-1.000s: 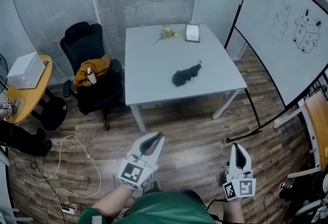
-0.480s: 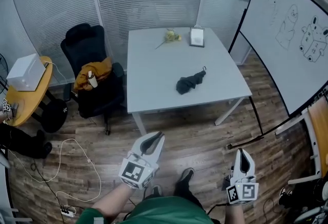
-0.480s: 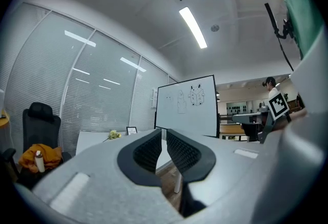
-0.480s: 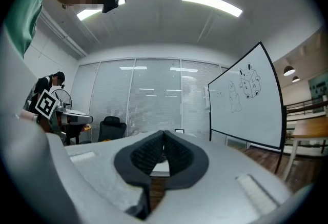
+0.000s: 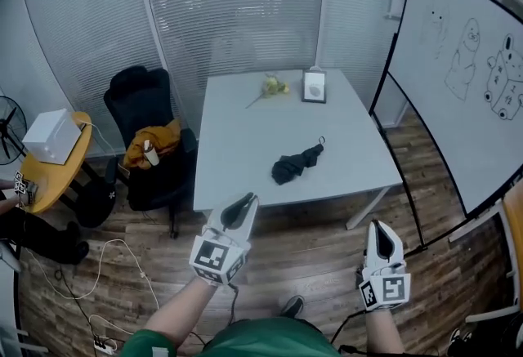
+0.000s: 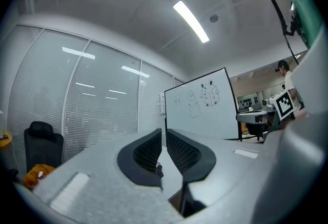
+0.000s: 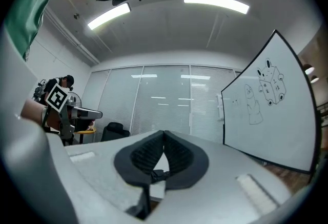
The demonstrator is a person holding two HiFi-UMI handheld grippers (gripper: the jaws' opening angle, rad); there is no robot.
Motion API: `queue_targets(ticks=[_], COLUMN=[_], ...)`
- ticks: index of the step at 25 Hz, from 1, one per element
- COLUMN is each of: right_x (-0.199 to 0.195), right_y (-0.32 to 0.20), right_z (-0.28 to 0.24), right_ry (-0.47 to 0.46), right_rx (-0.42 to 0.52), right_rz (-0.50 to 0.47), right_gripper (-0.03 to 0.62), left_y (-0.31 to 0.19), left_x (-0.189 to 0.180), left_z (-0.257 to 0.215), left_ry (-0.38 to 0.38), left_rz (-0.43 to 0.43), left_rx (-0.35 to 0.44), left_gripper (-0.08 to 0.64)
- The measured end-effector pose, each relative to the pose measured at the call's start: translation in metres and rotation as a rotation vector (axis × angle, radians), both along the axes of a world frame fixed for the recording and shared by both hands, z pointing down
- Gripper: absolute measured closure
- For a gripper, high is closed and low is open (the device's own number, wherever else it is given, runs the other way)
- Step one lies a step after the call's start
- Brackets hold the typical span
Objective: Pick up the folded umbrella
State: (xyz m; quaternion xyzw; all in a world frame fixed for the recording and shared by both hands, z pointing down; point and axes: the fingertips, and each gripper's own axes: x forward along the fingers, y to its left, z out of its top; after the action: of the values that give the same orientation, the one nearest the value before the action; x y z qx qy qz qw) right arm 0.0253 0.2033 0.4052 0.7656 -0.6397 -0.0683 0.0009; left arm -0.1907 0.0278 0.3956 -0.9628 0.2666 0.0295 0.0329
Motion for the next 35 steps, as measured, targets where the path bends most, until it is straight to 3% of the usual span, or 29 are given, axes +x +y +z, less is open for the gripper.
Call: queue_targets(ticks=[6, 16, 25, 35], right_x=[0.048, 0.083, 0.102, 0.148], right_y=[-0.037, -0.051, -0.074, -0.126], right_z=[-0.018, 0.006, 0.042, 0.052], right_ry=[-0.002, -0.114, -0.166, -0.131], right_rx=[0.046, 0.026, -0.025, -0.081], right_rz=[-0.078, -0.146, -0.141, -0.072], right_gripper=[0.589, 0.589, 0.589, 0.589], left_y=[-0.001, -0.006, -0.03, -0.091], left_x=[0.056, 0.102, 0.127, 0.186], left_z=[-0.01, -0.001, 0.034, 0.059], left_ry=[-0.001, -0.03, -0.068, -0.045], left_rz=[-0.026, -0.071, -0.058, 0.024], left_rx=[0.007, -0.023, -0.071, -0.104], left_gripper=[0.522, 0.522, 0.522, 0.522])
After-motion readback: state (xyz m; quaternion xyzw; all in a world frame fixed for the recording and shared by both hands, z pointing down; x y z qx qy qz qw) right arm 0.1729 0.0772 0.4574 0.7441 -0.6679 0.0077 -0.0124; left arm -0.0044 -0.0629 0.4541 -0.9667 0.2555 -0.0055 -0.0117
